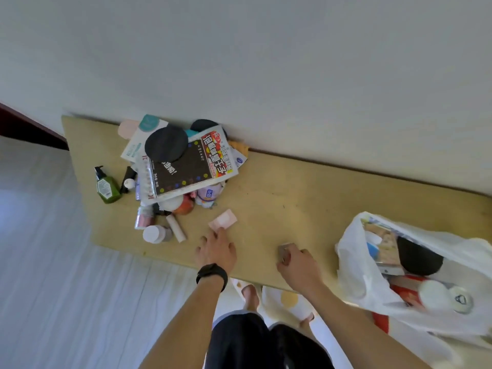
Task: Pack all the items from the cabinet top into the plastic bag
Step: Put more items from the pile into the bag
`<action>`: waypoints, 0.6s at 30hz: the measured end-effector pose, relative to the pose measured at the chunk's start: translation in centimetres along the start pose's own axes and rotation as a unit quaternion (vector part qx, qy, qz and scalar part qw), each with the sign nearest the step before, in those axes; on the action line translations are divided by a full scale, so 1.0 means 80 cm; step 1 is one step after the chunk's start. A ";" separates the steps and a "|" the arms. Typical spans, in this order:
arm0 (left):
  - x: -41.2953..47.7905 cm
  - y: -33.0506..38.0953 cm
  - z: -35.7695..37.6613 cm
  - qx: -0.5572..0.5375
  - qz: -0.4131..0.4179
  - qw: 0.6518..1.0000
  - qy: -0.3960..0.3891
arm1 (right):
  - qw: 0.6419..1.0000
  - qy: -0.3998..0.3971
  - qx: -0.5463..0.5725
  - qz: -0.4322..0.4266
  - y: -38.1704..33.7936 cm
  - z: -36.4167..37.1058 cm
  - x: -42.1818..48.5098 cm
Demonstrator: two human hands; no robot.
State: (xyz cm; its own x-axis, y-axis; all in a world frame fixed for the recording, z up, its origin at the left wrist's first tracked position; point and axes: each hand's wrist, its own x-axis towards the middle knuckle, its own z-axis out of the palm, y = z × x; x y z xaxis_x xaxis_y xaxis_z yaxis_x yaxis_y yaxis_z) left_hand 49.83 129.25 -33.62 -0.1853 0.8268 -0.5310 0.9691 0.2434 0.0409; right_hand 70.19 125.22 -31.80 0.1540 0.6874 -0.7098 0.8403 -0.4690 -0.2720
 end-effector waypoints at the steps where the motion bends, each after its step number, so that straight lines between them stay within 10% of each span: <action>1: -0.001 0.005 -0.002 0.007 0.010 1.000 0.022 | 0.998 -0.014 0.066 -0.009 0.002 -0.006 -0.008; 13: -0.004 0.051 0.012 0.078 0.141 0.985 -0.053 | 0.844 0.113 0.525 0.002 0.126 -0.095 -0.163; 18: -0.065 0.132 0.002 -0.137 0.112 0.980 -0.092 | 0.787 0.176 0.590 0.049 0.202 -0.116 -0.194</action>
State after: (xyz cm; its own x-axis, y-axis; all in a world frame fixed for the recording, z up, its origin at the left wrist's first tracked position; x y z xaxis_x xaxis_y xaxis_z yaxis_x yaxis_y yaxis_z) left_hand 61.07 127.40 -30.58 0.0845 0.7756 -0.6256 0.8974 0.2136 0.3860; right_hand 86.20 112.13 -19.16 0.4969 0.6292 -0.5977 -0.2198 -0.5750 -0.7881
